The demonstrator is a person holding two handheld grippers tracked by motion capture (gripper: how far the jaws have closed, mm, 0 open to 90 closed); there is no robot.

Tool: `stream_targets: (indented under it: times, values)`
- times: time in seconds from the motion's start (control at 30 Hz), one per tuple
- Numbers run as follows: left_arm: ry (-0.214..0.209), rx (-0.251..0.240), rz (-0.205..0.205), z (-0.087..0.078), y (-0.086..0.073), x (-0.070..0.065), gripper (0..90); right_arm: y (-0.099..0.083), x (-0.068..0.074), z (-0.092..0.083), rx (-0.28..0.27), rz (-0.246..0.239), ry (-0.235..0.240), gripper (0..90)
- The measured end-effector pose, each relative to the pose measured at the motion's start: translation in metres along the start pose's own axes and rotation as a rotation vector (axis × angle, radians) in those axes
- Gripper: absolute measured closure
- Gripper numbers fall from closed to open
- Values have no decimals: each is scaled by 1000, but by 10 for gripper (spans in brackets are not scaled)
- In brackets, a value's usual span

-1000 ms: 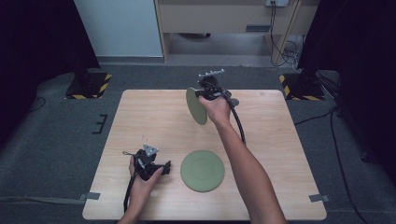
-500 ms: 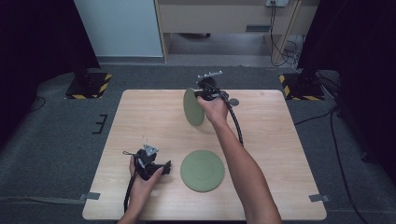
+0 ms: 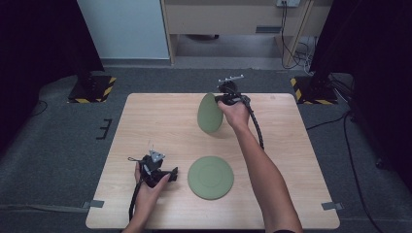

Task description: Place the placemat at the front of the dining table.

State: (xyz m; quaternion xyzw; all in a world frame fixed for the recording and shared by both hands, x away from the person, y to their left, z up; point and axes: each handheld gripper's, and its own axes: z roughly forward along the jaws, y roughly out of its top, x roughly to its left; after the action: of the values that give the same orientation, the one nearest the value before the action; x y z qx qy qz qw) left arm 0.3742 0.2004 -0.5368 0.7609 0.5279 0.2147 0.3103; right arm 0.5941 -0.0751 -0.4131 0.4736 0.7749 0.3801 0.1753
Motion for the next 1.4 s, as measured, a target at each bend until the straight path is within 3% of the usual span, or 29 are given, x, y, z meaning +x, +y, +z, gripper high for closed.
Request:
stream_targets:
  times: [0.57,0.7,1.4]
  values:
    - [0,1,0,0,0,0,0,-14,-36,8,27,30,-9,859]
    - [0,1,1,0,0,0,0,-23,-45,14,29,56,-10,859]
    - [1,2,1,0,0,0,0,-43,-69,26,65,81,-16,858]
